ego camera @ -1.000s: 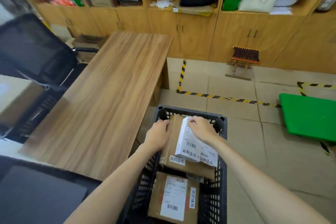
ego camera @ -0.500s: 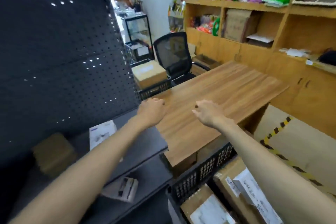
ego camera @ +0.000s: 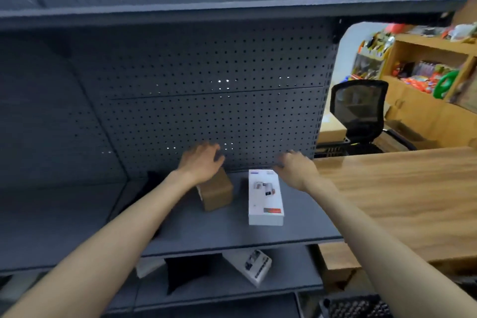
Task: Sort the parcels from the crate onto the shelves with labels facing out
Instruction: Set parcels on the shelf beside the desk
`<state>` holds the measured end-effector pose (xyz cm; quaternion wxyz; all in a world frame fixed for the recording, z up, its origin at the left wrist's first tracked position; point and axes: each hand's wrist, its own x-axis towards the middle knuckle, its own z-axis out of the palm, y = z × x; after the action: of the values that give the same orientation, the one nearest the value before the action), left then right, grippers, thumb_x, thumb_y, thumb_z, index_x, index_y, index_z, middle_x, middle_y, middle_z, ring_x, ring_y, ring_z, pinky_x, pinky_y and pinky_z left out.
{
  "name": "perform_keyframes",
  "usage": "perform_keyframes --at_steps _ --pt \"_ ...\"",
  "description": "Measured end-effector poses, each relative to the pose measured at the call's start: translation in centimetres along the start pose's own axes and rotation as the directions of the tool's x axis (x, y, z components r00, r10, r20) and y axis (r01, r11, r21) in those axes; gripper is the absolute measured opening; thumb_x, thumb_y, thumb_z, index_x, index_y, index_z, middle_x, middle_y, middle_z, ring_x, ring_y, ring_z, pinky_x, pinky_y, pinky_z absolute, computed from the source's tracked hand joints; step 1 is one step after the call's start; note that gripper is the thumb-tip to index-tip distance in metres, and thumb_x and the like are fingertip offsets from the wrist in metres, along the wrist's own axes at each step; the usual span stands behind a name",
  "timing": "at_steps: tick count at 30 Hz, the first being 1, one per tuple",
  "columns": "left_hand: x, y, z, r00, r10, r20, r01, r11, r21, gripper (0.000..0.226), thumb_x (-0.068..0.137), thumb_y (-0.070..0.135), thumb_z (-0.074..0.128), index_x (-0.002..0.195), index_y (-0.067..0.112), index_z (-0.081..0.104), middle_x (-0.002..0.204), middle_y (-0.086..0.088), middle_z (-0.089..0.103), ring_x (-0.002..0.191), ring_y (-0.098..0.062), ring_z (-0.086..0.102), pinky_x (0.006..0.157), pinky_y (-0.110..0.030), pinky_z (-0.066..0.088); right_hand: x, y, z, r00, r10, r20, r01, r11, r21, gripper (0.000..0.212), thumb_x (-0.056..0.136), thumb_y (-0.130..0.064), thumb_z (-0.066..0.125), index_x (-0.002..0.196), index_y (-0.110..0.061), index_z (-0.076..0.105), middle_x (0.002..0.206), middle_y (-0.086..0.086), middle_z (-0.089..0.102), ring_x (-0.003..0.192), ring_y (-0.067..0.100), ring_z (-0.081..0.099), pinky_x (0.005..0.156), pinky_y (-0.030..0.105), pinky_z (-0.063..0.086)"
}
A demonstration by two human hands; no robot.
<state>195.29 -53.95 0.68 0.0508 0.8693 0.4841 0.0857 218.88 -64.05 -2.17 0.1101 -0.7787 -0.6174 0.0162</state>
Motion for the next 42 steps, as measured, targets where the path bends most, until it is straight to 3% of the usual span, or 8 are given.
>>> perform_keyframes --at_steps 5,14,23,28,33,36,38,42 --pt "-2.1 -8.0 -0.7 0.994 -0.105 0.012 0.105 0.994 -0.011 0.047 0.104 0.046 0.040 0.144 0.022 0.047 0.144 -0.006 0.053 0.128 -0.028 0.053 0.098 -0.039 0.045 1.9 -7.9 1.6 0.998 -0.035 0.058 0.029 0.995 0.094 0.031 0.098 -0.031 0.044 0.102 -0.005 0.062 0.109 0.018 0.062 0.103 0.037 0.057 0.080 0.039 0.047" --pt "-4.9 -20.7 0.8 0.962 -0.259 0.086 0.261 0.965 -0.012 0.046 0.102 0.046 0.042 0.143 0.025 0.050 0.141 -0.004 0.057 0.127 -0.027 0.054 0.100 -0.039 0.048 3.9 -19.2 5.6 0.985 -0.107 0.135 0.096 0.992 0.084 0.034 0.100 -0.033 0.044 0.120 -0.010 0.057 0.126 0.016 0.059 0.117 0.036 0.055 0.090 0.039 0.045" --pt "-7.7 -25.1 5.9 0.936 -0.267 0.228 0.297 0.948 -0.112 0.054 0.103 0.045 0.042 0.153 0.025 0.038 0.150 -0.007 0.048 0.134 -0.029 0.047 0.102 -0.038 0.044 3.8 -25.1 12.3 0.945 -0.114 0.306 0.080 0.989 0.122 0.037 0.100 -0.039 0.042 0.121 -0.011 0.056 0.123 0.015 0.057 0.116 0.034 0.054 0.089 0.039 0.046" --pt "-8.0 -25.5 8.1 0.929 -0.251 0.273 0.317 0.920 -0.231 0.055 0.103 0.044 0.042 0.155 0.027 0.034 0.149 -0.006 0.049 0.127 -0.027 0.054 0.101 -0.039 0.048 3.8 -27.0 15.0 0.905 -0.100 0.414 0.041 0.988 0.149 0.040 0.101 -0.042 0.042 0.113 -0.008 0.059 0.119 0.016 0.057 0.114 0.034 0.053 0.084 0.038 0.045" --pt "-8.1 -25.6 9.6 0.949 -0.220 0.226 0.293 0.881 -0.372 0.045 0.102 0.037 0.045 0.145 0.024 0.046 0.127 -0.007 0.064 0.107 -0.025 0.063 0.091 -0.041 0.055 3.4 -27.7 17.6 0.883 -0.015 0.470 -0.111 0.965 0.239 0.046 0.102 -0.049 0.036 0.077 -0.013 0.052 0.120 0.021 0.055 0.121 0.039 0.047 0.095 0.042 0.042" --pt "-8.1 -25.1 9.9 0.954 -0.218 0.205 0.286 0.866 -0.411 0.048 0.103 0.036 0.046 0.148 0.019 0.043 0.131 -0.010 0.062 0.110 -0.026 0.063 0.094 -0.039 0.054 3.0 -28.0 17.8 0.879 0.044 0.474 -0.214 0.926 0.311 0.055 0.102 -0.051 0.033 0.109 -0.006 0.063 0.135 0.022 0.048 0.134 0.037 0.035 0.107 0.041 0.033" --pt "-8.1 -24.6 9.9 0.954 -0.225 0.197 0.292 0.847 -0.444 0.054 0.105 0.035 0.046 0.153 0.014 0.036 0.140 -0.012 0.057 0.121 -0.027 0.059 0.102 -0.038 0.049 2.9 -27.9 17.6 0.882 0.071 0.467 -0.288 0.865 0.412 0.063 0.102 -0.051 0.037 0.141 -0.003 0.047 0.147 0.017 0.042 0.141 0.034 0.030 0.113 0.038 0.031" --pt "-8.1 -23.2 10.4 0.955 -0.210 0.208 0.293 0.764 -0.575 0.058 0.106 0.033 0.046 0.157 0.013 0.028 0.156 -0.008 0.041 0.142 -0.023 0.041 0.113 -0.025 0.030 2.3 -27.5 17.4 0.887 0.098 0.452 -0.407 0.627 0.664 0.072 0.101 -0.047 0.045 0.156 -0.009 0.017 0.156 0.008 0.035 0.144 0.024 0.033 0.112 0.028 0.031"
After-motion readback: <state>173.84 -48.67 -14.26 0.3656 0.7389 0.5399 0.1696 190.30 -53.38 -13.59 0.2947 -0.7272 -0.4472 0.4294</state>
